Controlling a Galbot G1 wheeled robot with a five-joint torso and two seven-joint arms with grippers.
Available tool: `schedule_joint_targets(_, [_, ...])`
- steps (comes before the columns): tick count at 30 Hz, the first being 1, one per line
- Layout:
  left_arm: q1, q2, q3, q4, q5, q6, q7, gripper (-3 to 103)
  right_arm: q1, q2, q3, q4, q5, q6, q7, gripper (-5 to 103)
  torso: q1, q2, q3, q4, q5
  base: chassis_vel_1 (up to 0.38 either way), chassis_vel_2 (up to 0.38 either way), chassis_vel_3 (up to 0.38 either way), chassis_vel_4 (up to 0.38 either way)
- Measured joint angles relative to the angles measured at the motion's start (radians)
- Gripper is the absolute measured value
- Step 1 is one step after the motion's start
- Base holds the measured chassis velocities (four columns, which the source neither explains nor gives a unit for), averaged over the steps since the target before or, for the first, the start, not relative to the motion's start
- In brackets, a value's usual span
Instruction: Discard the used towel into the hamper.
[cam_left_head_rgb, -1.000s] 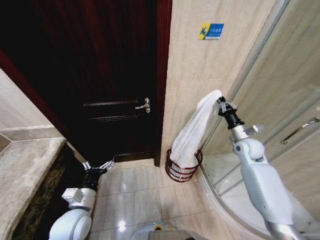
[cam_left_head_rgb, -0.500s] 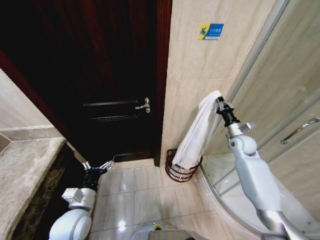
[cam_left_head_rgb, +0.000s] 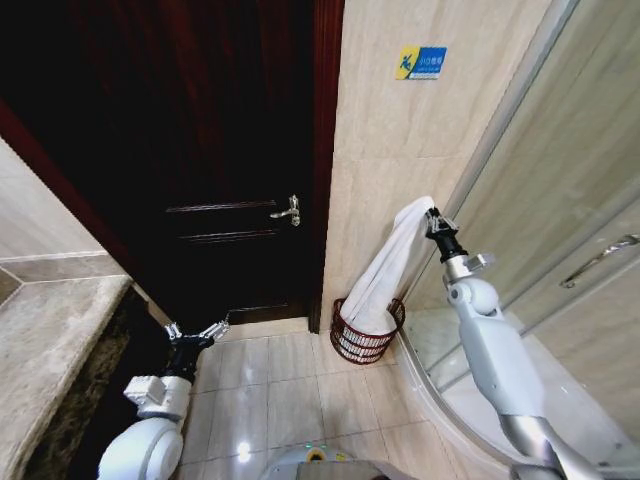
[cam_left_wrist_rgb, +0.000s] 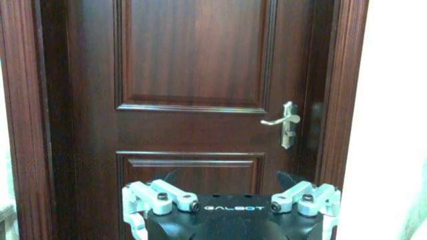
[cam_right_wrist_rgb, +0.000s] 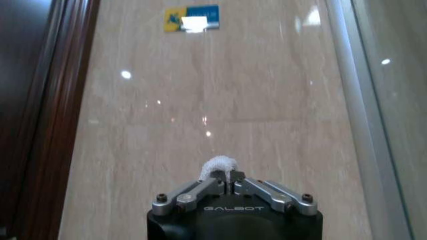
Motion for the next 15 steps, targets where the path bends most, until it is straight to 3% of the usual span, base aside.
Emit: schedule_joint_targets(15, [0.0, 0.0, 0.0, 0.0, 0.0, 0.0, 0.0, 98, -0.052, 0.05, -0.022, -0.08, -0.05, 0.029, -0.021, 3, 0.0, 0.0, 0.0, 0.0, -0.0001, 0.0, 0.0, 0.0, 0.0])
